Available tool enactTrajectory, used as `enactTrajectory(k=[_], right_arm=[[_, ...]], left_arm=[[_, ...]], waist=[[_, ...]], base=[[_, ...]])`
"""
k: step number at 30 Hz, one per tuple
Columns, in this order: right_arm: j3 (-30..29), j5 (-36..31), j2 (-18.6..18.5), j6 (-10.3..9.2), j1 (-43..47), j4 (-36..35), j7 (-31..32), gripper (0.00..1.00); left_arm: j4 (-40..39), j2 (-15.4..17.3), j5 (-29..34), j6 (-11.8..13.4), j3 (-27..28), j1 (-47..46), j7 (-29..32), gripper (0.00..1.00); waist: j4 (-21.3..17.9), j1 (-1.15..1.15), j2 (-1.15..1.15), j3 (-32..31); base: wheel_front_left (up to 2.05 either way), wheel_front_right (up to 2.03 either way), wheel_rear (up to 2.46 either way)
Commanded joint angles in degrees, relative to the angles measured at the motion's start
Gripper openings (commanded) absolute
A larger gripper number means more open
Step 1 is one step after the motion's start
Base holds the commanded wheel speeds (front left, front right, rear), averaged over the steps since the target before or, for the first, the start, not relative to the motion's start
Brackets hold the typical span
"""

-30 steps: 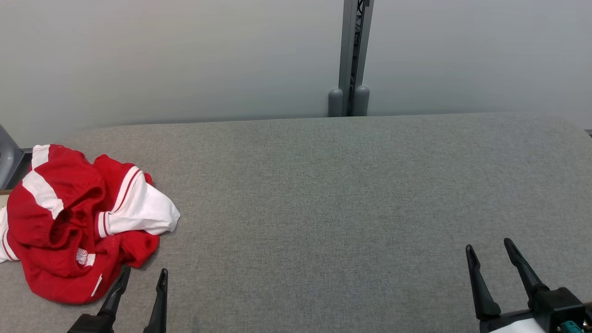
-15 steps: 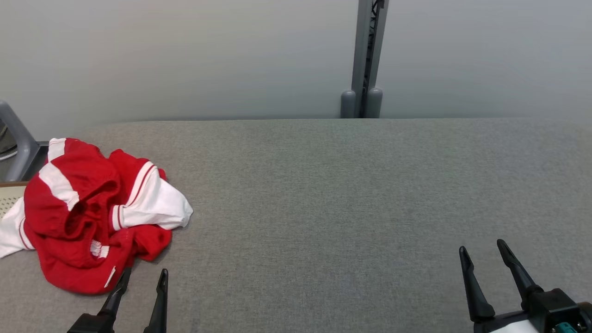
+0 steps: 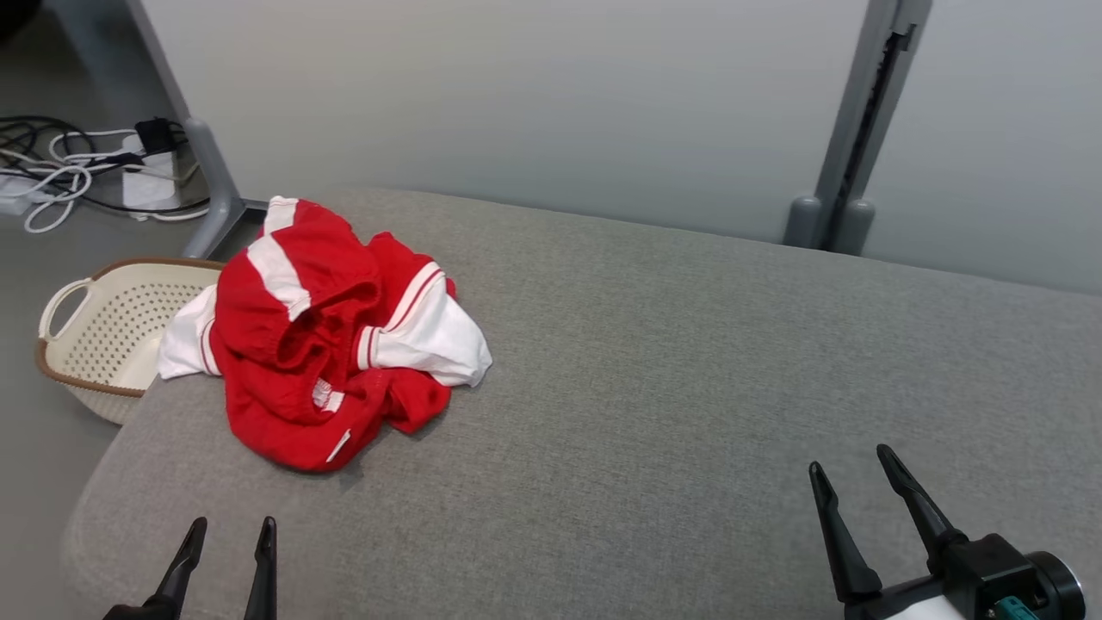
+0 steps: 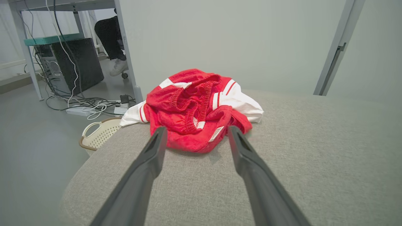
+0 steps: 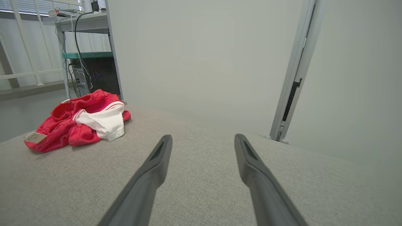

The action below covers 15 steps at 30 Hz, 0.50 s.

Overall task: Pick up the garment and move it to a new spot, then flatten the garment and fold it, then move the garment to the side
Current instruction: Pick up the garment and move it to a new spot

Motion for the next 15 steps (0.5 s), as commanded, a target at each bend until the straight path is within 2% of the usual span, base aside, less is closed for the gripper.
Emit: enactTrajectory(k=[1,10,15], right_arm=[[0.1,0.1,-0.4,0.11,-0.3,0.1,-0.3,1.0],[1.6,-0.3,-0.4,0.11,-0.9,0.1,-0.3,1.0],[1.6,-1.8,-0.4,0.11,-2.9,-0.2,-0.3,1.0]], left_arm=[[-0.2,0.2,-0.1,-0.1,0.4,0.2,-0.1,1.0],[-0.5,-0.7,-1.3,-0.1,2.0,-1.9,-0.1,1.0],[3.4,1.2,-3.2,-0.1,-1.8,-9.8,-0.1,1.0]], waist=[[1.7,0.0,0.0,0.1],[1.4,0.0,0.0,1.9],[-0.3,0.0,0.0,6.7]], base=[[0.0,0.0,0.0],[0.0,0.0,0.0],[0.0,0.0,0.0]])
